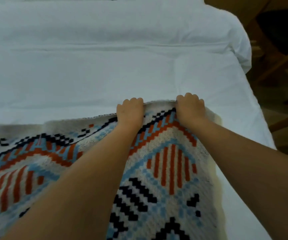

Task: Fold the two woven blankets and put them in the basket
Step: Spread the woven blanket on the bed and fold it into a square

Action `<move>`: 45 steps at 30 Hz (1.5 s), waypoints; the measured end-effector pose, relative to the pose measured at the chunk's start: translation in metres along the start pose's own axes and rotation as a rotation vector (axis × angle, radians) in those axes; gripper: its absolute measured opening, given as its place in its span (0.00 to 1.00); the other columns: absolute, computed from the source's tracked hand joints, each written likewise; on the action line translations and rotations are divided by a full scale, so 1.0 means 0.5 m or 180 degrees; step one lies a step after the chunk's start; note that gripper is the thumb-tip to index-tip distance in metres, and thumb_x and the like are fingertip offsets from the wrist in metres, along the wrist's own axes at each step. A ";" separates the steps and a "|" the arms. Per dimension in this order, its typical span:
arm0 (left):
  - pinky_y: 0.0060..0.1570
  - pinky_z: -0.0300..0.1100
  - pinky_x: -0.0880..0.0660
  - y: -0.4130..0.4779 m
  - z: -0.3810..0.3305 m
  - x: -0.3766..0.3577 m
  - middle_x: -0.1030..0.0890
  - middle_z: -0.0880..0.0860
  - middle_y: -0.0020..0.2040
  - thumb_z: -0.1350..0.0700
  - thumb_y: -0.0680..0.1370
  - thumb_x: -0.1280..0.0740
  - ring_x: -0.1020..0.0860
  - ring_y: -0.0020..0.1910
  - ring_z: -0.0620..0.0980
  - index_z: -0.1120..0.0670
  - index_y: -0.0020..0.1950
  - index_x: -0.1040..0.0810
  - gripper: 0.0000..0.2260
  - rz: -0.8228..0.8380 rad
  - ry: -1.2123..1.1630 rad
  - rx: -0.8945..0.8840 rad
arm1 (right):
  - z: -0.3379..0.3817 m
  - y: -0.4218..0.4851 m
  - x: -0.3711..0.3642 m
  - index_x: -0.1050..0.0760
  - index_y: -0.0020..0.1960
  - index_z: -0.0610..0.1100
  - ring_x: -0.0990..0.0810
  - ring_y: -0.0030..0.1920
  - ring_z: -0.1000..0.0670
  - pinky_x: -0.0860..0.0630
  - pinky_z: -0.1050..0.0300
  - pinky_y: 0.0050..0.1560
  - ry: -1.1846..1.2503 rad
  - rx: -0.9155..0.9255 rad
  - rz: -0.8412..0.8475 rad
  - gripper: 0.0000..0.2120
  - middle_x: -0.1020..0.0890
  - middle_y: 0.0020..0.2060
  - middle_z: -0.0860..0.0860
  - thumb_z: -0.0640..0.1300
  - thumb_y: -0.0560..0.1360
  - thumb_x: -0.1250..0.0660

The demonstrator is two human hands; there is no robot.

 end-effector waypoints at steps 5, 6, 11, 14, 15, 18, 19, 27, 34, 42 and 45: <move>0.44 0.46 0.42 -0.003 0.014 -0.139 0.26 0.57 0.54 0.53 0.82 0.45 0.29 0.52 0.58 0.57 0.58 0.31 0.10 -0.0138 0.0013 -0.0045 | -0.002 -0.023 -0.168 0.31 0.57 0.41 0.32 0.53 0.40 0.36 0.49 0.52 0.0601 -0.0374 -0.0368 0.12 0.28 0.53 0.40 0.47 0.81 0.48; 0.45 0.47 0.42 -0.001 0.017 -0.153 0.26 0.57 0.54 0.52 0.82 0.46 0.29 0.52 0.57 0.57 0.59 0.31 0.11 -0.0244 -0.0043 -0.0025 | -0.003 -0.022 -0.182 0.31 0.57 0.41 0.32 0.52 0.40 0.36 0.48 0.52 0.0615 -0.0395 -0.0579 0.13 0.28 0.52 0.40 0.47 0.81 0.49; 0.50 0.50 0.38 0.013 0.016 -0.168 0.27 0.58 0.55 0.52 0.82 0.49 0.30 0.53 0.58 0.58 0.60 0.32 0.13 -0.0368 -0.0093 0.0000 | -0.004 -0.005 -0.193 0.31 0.56 0.39 0.31 0.52 0.40 0.37 0.48 0.52 0.0528 -0.0371 -0.0813 0.13 0.28 0.52 0.39 0.45 0.81 0.49; 0.50 0.50 0.38 0.002 0.009 -0.157 0.28 0.59 0.56 0.54 0.82 0.50 0.31 0.54 0.58 0.59 0.61 0.33 0.13 -0.0282 -0.0041 -0.0045 | 0.007 -0.019 -0.188 0.34 0.62 0.38 0.33 0.56 0.40 0.38 0.51 0.53 0.0466 -0.0290 -0.0752 0.13 0.30 0.57 0.38 0.40 0.79 0.47; 0.50 0.50 0.38 -0.004 0.005 -0.153 0.28 0.59 0.56 0.57 0.82 0.49 0.31 0.54 0.58 0.60 0.61 0.33 0.12 -0.0258 -0.0053 -0.0061 | 0.012 -0.028 -0.186 0.36 0.65 0.39 0.34 0.58 0.39 0.37 0.51 0.56 0.0496 -0.0269 -0.0715 0.16 0.31 0.60 0.38 0.38 0.78 0.46; 0.56 0.50 0.38 -0.032 -0.001 -0.148 0.29 0.60 0.61 0.62 0.78 0.48 0.32 0.58 0.59 0.59 0.65 0.35 0.15 -0.0100 -0.0161 -0.0133 | 0.031 -0.072 -0.179 0.39 0.70 0.40 0.38 0.67 0.36 0.41 0.45 0.68 0.0652 -0.0091 -0.0611 0.21 0.36 0.67 0.36 0.37 0.77 0.45; 0.62 0.51 0.40 -0.048 -0.003 -0.148 0.33 0.61 0.67 0.61 0.78 0.48 0.35 0.64 0.60 0.58 0.70 0.39 0.19 -0.0032 -0.0189 -0.0169 | 0.038 -0.095 -0.181 0.39 0.71 0.40 0.40 0.69 0.36 0.44 0.44 0.70 0.0618 0.0015 -0.0542 0.22 0.37 0.69 0.35 0.38 0.77 0.45; 0.71 0.49 0.63 -0.254 -0.066 -0.154 0.56 0.54 0.78 0.55 0.81 0.53 0.59 0.76 0.53 0.56 0.76 0.58 0.25 0.0626 -0.0133 -0.0415 | 0.065 -0.322 -0.203 0.51 0.76 0.41 0.50 0.75 0.41 0.58 0.49 0.74 0.0429 0.0229 0.0203 0.26 0.46 0.75 0.41 0.43 0.80 0.48; 0.73 0.50 0.59 -0.499 -0.117 -0.100 0.55 0.53 0.78 0.52 0.82 0.53 0.58 0.76 0.51 0.54 0.76 0.54 0.23 0.1217 -0.0308 -0.0623 | 0.096 -0.598 -0.167 0.46 0.74 0.41 0.46 0.74 0.45 0.56 0.52 0.74 0.0691 -0.0148 0.0534 0.27 0.41 0.74 0.43 0.48 0.78 0.43; 0.73 0.49 0.59 -0.870 -0.139 -0.044 0.55 0.52 0.78 0.51 0.82 0.52 0.58 0.76 0.50 0.56 0.76 0.54 0.25 0.1780 -0.0272 -0.0958 | 0.031 -0.962 -0.099 0.33 0.66 0.36 0.31 0.64 0.39 0.36 0.47 0.66 0.0842 -0.0864 0.0567 0.21 0.28 0.64 0.37 0.45 0.77 0.40; 0.74 0.50 0.57 -0.996 -0.150 -0.035 0.52 0.52 0.78 0.49 0.81 0.50 0.55 0.76 0.50 0.56 0.76 0.51 0.26 0.1746 -0.0209 -0.1156 | -0.006 -1.087 -0.098 0.32 0.65 0.39 0.29 0.60 0.40 0.30 0.47 0.58 0.0786 -0.1107 0.0627 0.21 0.27 0.61 0.40 0.49 0.76 0.39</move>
Point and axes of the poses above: each hand's wrist, its own y-axis towards the middle knuckle, its own x-axis out of the back of the hand, z = x × y, the point moved 4 cm from there along y, towards the middle knuckle
